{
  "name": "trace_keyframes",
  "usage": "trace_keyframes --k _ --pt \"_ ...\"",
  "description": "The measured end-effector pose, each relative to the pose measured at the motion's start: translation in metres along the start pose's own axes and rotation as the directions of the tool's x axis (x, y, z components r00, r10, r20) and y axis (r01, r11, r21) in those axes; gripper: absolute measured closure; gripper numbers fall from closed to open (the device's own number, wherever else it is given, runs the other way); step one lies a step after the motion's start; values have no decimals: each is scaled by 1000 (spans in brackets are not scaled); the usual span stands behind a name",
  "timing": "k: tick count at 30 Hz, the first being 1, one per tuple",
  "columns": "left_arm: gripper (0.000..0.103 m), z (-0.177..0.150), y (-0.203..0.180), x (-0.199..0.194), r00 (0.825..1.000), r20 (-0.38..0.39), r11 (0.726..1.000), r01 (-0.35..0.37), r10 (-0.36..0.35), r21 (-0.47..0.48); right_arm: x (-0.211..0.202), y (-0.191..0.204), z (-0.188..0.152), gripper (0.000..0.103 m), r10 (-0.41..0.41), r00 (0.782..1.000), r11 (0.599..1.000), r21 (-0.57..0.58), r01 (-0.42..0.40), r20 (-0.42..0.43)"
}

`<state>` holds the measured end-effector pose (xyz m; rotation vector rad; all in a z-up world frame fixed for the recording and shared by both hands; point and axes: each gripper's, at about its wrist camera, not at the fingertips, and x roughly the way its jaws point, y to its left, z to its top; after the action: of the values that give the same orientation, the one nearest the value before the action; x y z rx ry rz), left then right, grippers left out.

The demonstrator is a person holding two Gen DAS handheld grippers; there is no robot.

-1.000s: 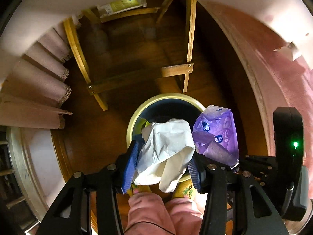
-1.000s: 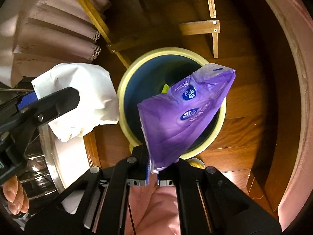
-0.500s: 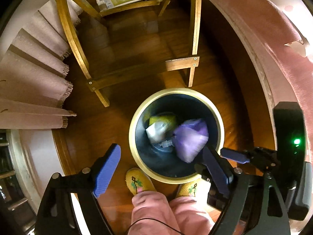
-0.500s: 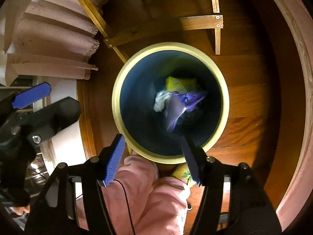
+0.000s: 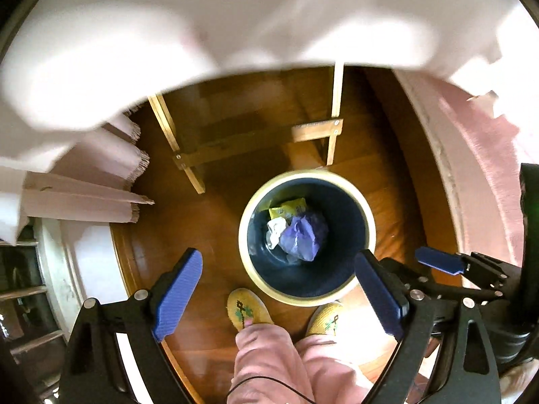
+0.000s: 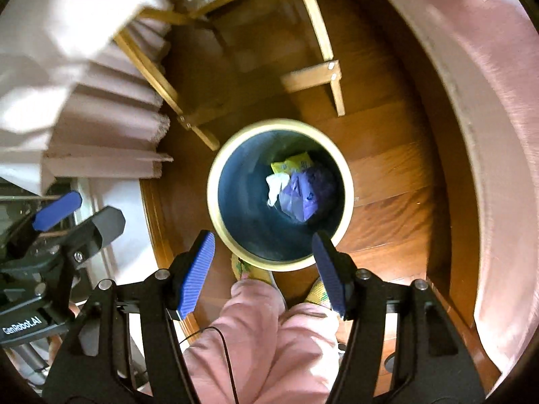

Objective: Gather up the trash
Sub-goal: 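Move both tools back up toward the table trash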

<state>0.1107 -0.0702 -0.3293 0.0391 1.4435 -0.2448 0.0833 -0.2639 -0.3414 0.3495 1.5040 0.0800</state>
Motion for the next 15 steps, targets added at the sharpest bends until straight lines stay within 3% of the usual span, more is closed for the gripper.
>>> trace_keyframes --k 9,15 --pt "4 -3 -5 -132 994 90 998 58 -59 16 -119 39 -18 44 3 997 1000 -21 -1 72" --pt "3 -9 0 -216 983 179 999 34 -37 21 -183 65 -29 44 31 995 996 -88 -23 94"
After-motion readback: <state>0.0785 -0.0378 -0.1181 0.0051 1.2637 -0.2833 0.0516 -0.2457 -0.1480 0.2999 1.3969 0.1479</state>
